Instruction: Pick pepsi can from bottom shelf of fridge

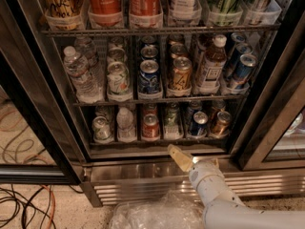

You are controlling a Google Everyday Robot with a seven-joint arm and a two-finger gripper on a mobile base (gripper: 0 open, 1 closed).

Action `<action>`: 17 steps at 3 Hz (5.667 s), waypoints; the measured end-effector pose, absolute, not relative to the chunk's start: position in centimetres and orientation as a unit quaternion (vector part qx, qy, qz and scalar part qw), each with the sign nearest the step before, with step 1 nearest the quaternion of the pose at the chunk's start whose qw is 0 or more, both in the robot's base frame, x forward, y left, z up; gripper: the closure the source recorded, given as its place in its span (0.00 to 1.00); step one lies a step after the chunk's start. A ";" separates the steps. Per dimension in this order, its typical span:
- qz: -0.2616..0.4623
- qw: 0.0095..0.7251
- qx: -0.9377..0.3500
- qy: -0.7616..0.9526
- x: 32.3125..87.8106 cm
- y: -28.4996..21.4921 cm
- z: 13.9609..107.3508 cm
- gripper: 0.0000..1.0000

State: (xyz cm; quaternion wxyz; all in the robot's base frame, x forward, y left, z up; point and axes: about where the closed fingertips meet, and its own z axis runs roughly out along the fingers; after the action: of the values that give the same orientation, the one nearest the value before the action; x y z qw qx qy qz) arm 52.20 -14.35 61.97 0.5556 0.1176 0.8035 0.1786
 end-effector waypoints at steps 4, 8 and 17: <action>0.209 0.616 0.113 0.751 55.1 -14.6 62.1 0.00; 0.073 0.686 0.096 0.718 56.9 -13.1 59.2 0.00; -0.135 0.776 0.032 0.615 62.0 -18.7 63.3 0.30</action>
Offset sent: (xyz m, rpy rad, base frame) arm 0.0166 -0.0226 -0.0021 0.0845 -0.0702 -0.0467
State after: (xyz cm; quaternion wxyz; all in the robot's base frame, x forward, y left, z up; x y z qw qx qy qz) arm 61.98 -18.73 63.32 0.7760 0.0315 0.6152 -0.1353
